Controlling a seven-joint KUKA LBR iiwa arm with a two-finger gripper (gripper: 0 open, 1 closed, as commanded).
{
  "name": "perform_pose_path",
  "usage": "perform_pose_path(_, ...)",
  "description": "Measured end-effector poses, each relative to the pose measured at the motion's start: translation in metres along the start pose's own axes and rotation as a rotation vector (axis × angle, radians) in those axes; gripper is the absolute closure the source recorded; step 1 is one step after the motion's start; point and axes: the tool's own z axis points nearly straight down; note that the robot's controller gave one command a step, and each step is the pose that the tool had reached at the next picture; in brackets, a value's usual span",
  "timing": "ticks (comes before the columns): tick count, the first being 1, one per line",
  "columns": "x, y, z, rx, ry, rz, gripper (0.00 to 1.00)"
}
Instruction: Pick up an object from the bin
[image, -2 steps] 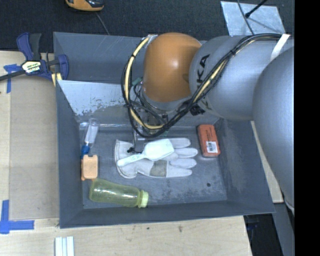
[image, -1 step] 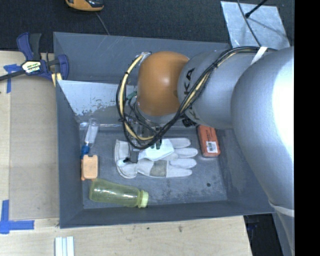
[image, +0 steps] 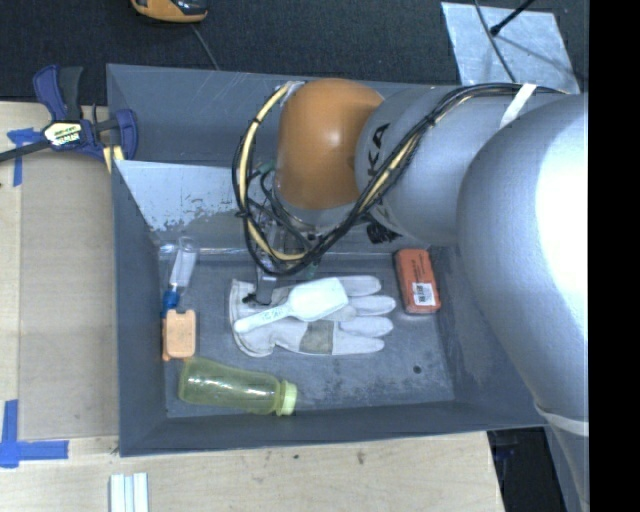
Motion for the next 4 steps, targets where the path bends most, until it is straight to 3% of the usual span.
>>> perform_pose_path(1,0.016,0.007,0.051,0.000,0.000,-0.108,0.00)
perform_pose_path(2,-0.006,-0.008,0.051,-0.002,-0.004,0.073,1.00)
perform_pose_path(4,-0.006,-0.008,0.049,-0.001,-0.002,0.073,1.00)
